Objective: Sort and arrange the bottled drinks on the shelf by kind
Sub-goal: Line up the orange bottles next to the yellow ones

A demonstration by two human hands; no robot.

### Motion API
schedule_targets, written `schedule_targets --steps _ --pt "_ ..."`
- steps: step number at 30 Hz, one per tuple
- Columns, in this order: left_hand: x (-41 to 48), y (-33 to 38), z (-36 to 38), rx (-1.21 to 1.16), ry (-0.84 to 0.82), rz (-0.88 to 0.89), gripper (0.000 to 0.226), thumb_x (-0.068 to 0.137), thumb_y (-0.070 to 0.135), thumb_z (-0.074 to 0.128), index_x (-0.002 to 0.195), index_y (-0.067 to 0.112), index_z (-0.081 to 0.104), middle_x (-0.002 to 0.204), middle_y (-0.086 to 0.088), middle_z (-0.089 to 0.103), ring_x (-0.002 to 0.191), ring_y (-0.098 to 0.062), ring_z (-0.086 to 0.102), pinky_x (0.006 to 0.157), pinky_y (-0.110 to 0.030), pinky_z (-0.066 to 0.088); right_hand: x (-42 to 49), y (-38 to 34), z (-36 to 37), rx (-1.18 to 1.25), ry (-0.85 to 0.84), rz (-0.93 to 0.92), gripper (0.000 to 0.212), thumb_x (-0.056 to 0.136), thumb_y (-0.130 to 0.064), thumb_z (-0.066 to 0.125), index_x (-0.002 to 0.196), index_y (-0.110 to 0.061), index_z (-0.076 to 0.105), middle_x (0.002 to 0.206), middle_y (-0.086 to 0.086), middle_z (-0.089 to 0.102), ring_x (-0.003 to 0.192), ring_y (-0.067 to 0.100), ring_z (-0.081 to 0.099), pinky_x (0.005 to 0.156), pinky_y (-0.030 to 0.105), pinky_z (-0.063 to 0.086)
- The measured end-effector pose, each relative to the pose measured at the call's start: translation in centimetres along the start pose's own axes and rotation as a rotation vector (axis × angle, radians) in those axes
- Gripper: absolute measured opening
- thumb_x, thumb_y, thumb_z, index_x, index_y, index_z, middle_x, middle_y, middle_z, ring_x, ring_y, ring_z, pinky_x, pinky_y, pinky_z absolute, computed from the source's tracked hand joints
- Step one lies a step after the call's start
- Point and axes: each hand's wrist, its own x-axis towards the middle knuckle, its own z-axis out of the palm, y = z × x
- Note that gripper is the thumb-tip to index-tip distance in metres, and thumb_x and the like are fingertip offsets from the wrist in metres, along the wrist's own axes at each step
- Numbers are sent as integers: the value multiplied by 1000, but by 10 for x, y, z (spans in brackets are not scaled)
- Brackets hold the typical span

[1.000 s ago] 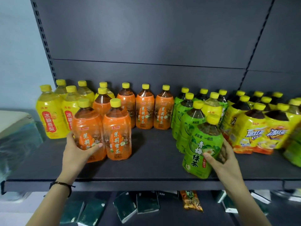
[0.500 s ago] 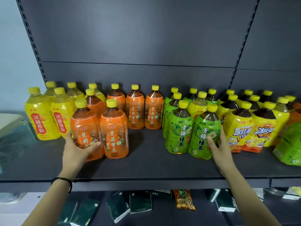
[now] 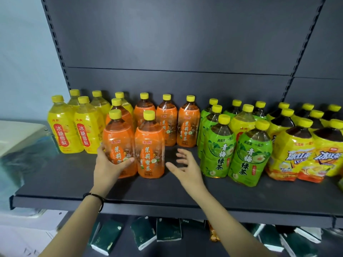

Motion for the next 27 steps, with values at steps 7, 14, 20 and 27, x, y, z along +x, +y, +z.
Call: schedule_targets --steps 7,14,20,27 --pt "3 -7 3 -83 -245 31 97 68 26 83 145 30 25 131 4 53 115 -17 54 99 -42 46 33 -1 31 35 -44 -14 90 70 -40 80 142 -36 26 138 -8 48 125 10 49 103 43 46" --pt "5 10 60 -92 -177 118 88 69 22 83 139 16 30 125 5 49 109 -11 52 88 -22 43 45 15 7 24 138 -8 88 79 -30 75 141 -32 13 142 0 43 126 15 48 104 37 44" --pt "27 22 109 -105 -229 146 87 71 23 82 140 12 29 130 1 49 113 -10 50 91 -23 42 71 28 -6 -148 280 36 87 86 -47 61 149 -29 3 153 5 31 136 24 39 110 46 37" --pt "49 22 132 -93 -239 150 88 72 26 81 141 14 27 138 -4 48 118 -13 50 91 -22 41 96 25 -1 -103 366 71 88 88 -38 62 150 -31 -1 155 6 24 139 26 34 110 50 35"
